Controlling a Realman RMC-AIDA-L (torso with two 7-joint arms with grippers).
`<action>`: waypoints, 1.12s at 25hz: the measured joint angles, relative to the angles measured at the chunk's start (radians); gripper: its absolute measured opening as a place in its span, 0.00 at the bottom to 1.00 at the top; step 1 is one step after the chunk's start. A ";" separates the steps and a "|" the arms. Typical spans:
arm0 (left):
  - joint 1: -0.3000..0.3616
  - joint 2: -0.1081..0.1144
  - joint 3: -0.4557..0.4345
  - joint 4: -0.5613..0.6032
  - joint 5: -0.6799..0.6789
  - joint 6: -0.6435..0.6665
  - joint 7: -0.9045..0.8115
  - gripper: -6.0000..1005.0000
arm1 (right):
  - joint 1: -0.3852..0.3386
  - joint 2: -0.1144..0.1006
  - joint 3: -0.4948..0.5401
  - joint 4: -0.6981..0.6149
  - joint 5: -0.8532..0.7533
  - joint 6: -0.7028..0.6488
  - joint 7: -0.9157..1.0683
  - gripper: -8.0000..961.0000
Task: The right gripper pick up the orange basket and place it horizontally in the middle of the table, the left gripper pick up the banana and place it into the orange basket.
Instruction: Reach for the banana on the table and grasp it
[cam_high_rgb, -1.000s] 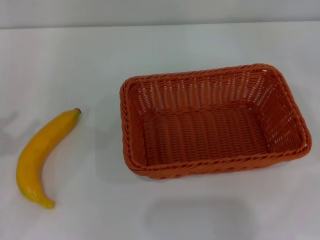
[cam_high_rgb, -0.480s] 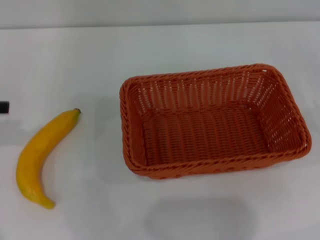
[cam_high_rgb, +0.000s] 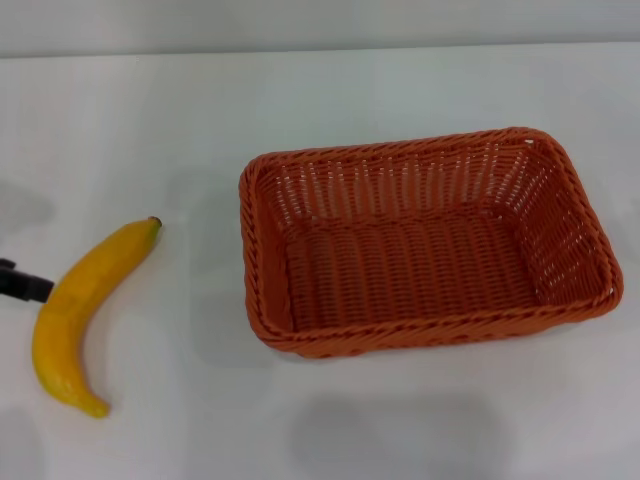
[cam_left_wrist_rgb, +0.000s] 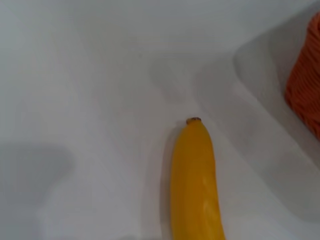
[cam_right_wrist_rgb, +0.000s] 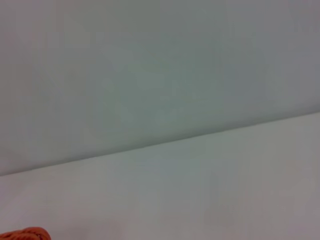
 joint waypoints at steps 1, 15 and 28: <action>-0.002 -0.005 0.003 0.009 0.005 0.018 0.000 0.65 | -0.001 -0.001 0.001 0.005 0.000 -0.001 -0.002 0.38; 0.003 -0.050 0.048 0.153 0.024 0.159 -0.006 0.62 | -0.006 0.002 -0.002 0.017 -0.001 -0.014 -0.011 0.39; -0.012 -0.065 0.050 0.215 0.038 0.229 -0.018 0.60 | -0.002 -0.004 -0.001 0.040 -0.009 -0.045 -0.013 0.39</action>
